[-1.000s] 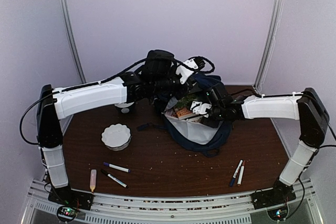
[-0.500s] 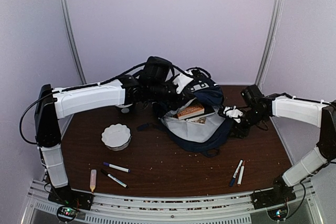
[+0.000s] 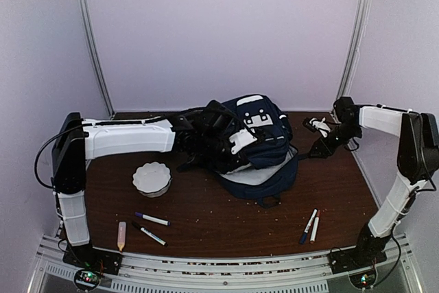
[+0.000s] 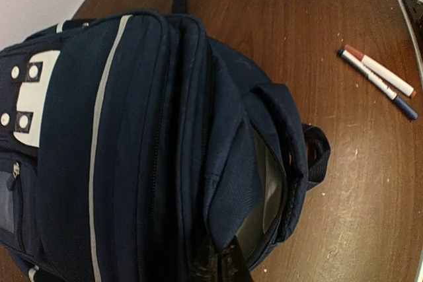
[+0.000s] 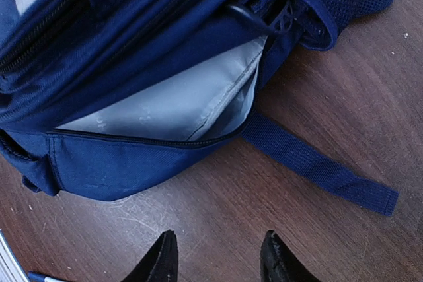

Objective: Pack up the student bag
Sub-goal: Place the largest pocket of the bag in the student bag, then zip the largest pocket of the bag in the student bag, then hold the largest pocket of the student bag.

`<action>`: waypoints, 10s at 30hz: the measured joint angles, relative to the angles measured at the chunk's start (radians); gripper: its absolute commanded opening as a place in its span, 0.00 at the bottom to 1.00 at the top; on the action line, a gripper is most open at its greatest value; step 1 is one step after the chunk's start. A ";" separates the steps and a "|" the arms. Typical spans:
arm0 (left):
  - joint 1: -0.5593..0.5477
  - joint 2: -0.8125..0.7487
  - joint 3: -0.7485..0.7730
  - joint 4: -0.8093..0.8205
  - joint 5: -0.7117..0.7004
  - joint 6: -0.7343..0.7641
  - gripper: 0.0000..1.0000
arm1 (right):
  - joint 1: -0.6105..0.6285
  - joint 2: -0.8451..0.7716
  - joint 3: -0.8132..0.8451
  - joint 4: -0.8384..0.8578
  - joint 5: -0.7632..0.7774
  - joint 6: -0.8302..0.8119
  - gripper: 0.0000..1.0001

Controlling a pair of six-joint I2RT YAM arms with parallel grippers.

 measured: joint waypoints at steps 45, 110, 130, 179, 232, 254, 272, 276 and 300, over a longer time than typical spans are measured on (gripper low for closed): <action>0.084 0.093 0.186 0.219 0.049 -0.229 0.00 | 0.003 -0.040 0.043 0.107 -0.074 0.272 0.35; 0.449 0.189 -0.217 0.208 0.433 -0.034 0.46 | 0.409 0.261 0.237 -0.039 -0.007 0.375 0.37; 0.440 0.255 -0.110 0.211 0.414 -0.056 0.36 | 0.405 0.274 0.251 -0.051 -0.021 0.383 0.37; 0.377 0.114 -0.277 0.209 0.226 -0.106 0.00 | 0.553 0.707 0.935 0.105 -0.102 0.818 0.42; -0.015 0.289 0.189 -0.071 0.166 0.106 0.02 | 0.427 0.642 0.782 0.472 -0.342 1.317 0.35; -0.038 0.417 0.380 -0.008 0.196 0.109 0.53 | 0.051 -0.280 0.051 0.003 -0.031 0.530 0.39; 0.029 0.296 0.252 0.061 0.158 0.317 0.51 | 0.330 -0.175 -0.130 -0.186 0.028 0.258 0.36; 0.027 0.324 0.251 0.079 0.193 0.337 0.51 | 0.329 -0.107 -0.128 -0.180 0.046 0.282 0.36; -0.016 0.533 0.425 0.114 0.134 0.233 0.01 | 0.299 -0.057 -0.158 -0.083 0.101 0.364 0.36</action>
